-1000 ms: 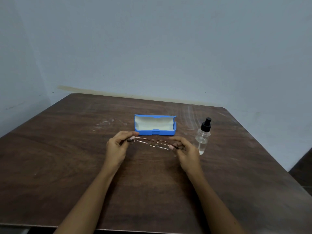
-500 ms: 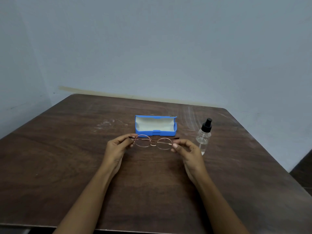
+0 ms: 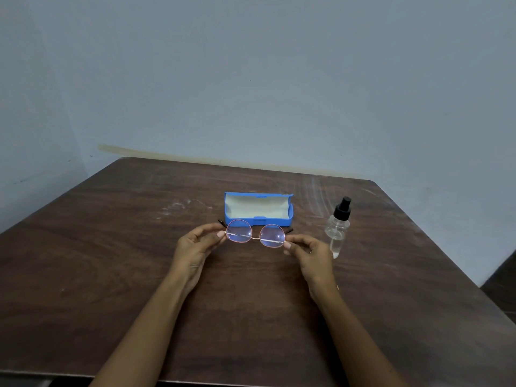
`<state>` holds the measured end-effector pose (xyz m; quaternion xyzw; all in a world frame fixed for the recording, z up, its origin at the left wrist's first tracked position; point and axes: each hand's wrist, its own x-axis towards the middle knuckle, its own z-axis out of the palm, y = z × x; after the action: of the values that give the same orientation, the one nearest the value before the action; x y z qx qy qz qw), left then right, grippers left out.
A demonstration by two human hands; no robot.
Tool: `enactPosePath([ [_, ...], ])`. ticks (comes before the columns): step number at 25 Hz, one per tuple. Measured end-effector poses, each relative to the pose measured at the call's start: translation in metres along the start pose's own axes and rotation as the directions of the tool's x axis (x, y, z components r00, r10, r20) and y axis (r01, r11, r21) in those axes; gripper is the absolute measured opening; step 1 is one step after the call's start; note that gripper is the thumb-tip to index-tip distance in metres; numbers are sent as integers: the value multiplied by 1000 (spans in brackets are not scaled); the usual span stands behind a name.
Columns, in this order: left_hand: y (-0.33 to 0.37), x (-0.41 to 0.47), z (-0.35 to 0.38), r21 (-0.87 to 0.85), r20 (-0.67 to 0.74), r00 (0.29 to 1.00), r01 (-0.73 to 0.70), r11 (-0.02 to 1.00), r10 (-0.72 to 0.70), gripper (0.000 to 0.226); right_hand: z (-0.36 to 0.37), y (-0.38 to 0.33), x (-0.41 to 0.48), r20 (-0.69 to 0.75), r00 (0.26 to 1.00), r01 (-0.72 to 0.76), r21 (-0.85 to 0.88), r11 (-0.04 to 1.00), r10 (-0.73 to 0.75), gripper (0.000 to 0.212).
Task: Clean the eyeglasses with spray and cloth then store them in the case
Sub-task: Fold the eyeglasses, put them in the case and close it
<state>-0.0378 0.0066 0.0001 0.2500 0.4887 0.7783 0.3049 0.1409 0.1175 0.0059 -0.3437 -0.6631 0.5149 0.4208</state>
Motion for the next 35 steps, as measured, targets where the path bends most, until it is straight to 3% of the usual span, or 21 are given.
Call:
enactPosePath([
  [3, -1, 0, -2, 91, -29, 999, -13, 996, 16, 15, 5, -2, 1, -35, 999, 21, -182, 983, -28, 14],
  [7, -3, -1, -3, 333, -51, 997, -43, 942, 64, 9, 6, -2, 2, -7, 981, 171, -459, 872, -196, 11],
  [10, -3, -1, -1, 578, -46, 990, -79, 812, 130, 9, 8, -1, 3, 24, 977, 190, -548, 815, -212, 14],
  [13, -3, -1, 0, 702, -40, 988, -77, 708, 147, 14, 9, 1, 5, 55, 979, 186, -618, 764, -194, 14],
  [26, -5, -2, 1, 797, -14, 986, -89, 597, 166, 14, 9, -2, 1, 102, 977, 205, -700, 684, -189, 17],
  [35, -4, -4, 0, 796, 22, 982, -129, 592, 185, 17, 6, -2, -1, 120, 977, 210, -710, 672, -179, 16],
])
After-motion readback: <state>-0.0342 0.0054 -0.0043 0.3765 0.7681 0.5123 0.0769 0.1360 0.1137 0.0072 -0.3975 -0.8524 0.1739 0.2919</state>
